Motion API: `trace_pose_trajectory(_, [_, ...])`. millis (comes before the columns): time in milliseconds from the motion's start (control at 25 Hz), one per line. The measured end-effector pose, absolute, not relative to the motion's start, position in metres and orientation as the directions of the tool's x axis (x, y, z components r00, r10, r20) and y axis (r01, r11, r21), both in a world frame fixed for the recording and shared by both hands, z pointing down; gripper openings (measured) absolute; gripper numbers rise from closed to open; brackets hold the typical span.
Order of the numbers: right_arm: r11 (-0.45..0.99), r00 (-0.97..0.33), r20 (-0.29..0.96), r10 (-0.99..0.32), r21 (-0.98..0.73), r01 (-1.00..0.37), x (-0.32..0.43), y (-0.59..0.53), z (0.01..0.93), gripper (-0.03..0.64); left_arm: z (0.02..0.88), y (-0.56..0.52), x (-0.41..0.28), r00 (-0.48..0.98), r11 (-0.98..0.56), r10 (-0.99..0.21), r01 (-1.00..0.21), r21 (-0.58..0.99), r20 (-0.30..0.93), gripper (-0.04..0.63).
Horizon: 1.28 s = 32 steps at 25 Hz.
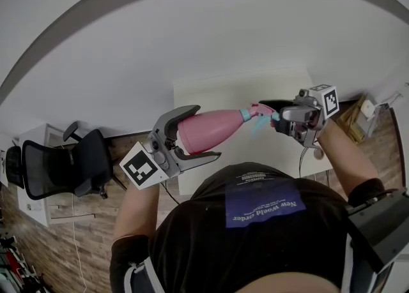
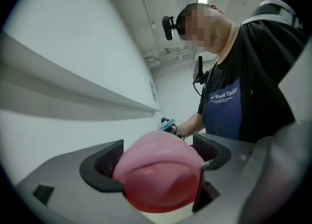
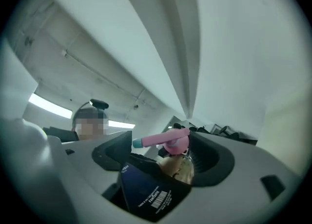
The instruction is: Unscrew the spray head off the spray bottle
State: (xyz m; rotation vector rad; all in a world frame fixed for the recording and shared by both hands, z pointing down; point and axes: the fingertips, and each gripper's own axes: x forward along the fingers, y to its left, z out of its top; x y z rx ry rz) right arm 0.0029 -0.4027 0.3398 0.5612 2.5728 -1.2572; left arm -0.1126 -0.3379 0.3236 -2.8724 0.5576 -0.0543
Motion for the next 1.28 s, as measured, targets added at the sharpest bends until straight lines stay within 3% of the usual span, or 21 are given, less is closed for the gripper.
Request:
trace_pose_trajectory(120, [0.458, -0.879, -0.411, 0.240, -0.751, 0.476, 0.003, -0.408, 0.339, 0.342, 0.326, -0.334, -0.113, 0.939, -0.886, -0.344, -0.315, -0.341, 0.027, 0.456])
trace_pose_trajectory(240, [0.404, -0.887, -0.356, 0.293, -0.795, 0.452, -0.015, -0.399, 0.344, 0.342, 0.326, -0.329, -0.108, 0.944, -0.845, -0.322, -0.251, -0.471, 0.074, 0.456])
trace_pose_trajectory(480, [0.529, -0.914, -0.163, 0.372, -0.772, 0.353, -0.051, -0.381, 0.360, 0.339, 0.335, -0.332, -0.105, 0.946, -0.849, -0.305, -0.219, -0.480, 0.109, 0.456])
trace_pose_trajectory(520, [0.567, -0.919, -0.130, 0.372, -0.752, 0.335, -0.055, -0.378, 0.360, 0.303, 0.336, -0.332, -0.106, 0.947, -0.854, -0.303, -0.218, -0.473, 0.111, 0.456])
trace_pose_trajectory(600, [0.656, -0.936, -0.057, 0.347, -0.699, 0.286, -0.060, -0.378, 0.362, 0.164, 0.338, -0.333, -0.106, 0.947, -0.861, -0.300, -0.219, -0.458, 0.112, 0.456])
trace_pose_trajectory(680, [0.720, -0.947, -0.017, 0.320, -0.645, 0.255, -0.061, -0.379, 0.362, 0.133, 0.340, -0.334, -0.107, 0.946, -0.869, -0.301, -0.222, -0.443, 0.117, 0.456])
trace_pose_trajectory(880, [0.839, -0.952, 0.031, 0.305, -0.483, 0.253, -0.062, -0.374, 0.355, 0.132, 0.337, -0.339, -0.114, 0.949, -0.940, -0.313, -0.306, -0.154, 0.030, 0.456])
trace_pose_trajectory(1080, [0.950, -0.954, 0.117, 0.275, -0.182, 0.252, -0.060, -0.370, 0.345, 0.132, 0.331, -0.349, -0.116, 0.970, -0.971, -0.234, -0.230, 0.073, -0.060, 0.456])
trace_pose_trajectory(1280, [0.953, -0.948, 0.200, 0.247, 0.125, 0.275, -0.037, -0.360, 0.348, 0.132, 0.336, -0.358, -0.098, 0.973, -0.924, -0.203, -0.152, 0.350, -0.113, 0.455])
